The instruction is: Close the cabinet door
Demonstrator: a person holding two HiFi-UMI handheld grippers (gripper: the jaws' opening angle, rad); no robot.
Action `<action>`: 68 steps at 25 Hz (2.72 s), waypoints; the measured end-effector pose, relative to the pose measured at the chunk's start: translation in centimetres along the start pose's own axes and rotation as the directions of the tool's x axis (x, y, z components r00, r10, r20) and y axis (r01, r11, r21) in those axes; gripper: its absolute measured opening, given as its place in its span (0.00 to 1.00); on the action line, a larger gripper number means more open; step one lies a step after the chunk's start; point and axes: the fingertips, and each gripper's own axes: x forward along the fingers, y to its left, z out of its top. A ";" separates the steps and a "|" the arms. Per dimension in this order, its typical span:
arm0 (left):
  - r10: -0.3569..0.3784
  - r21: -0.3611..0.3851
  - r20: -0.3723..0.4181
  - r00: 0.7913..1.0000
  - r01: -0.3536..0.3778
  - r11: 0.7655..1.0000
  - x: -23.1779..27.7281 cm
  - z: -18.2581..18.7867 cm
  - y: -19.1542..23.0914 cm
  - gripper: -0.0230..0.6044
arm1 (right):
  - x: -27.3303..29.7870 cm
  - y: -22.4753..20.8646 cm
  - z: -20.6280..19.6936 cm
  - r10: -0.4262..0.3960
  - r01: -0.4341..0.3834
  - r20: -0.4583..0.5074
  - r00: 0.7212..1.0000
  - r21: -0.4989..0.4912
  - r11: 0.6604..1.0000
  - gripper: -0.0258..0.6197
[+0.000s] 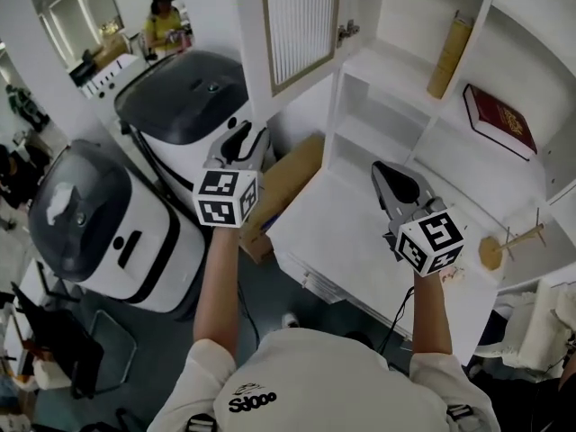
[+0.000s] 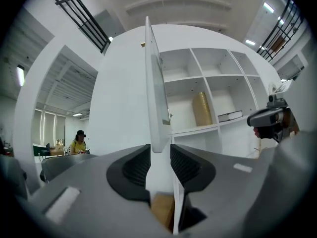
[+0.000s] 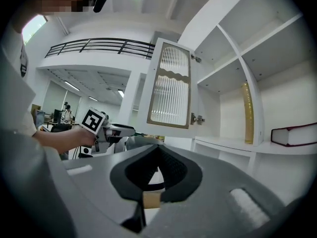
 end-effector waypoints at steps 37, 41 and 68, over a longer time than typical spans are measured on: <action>-0.245 -0.049 0.067 0.967 0.248 0.967 7.1 4.2 -22.5 0.24 | -17.2 -10.3 -1.7 -0.162 0.162 -0.001 0.987 0.021 0.987 0.04; -0.302 -0.066 0.104 0.948 0.310 0.949 10.2 4.6 -25.6 0.22 | -18.0 -12.1 -2.7 -0.255 0.255 -0.014 0.967 0.042 0.966 0.04; -0.466 -0.068 0.123 0.876 0.476 0.877 22.9 5.3 -30.4 0.06 | -20.0 -18.1 -4.2 -0.579 0.582 -0.075 0.812 0.031 0.813 0.04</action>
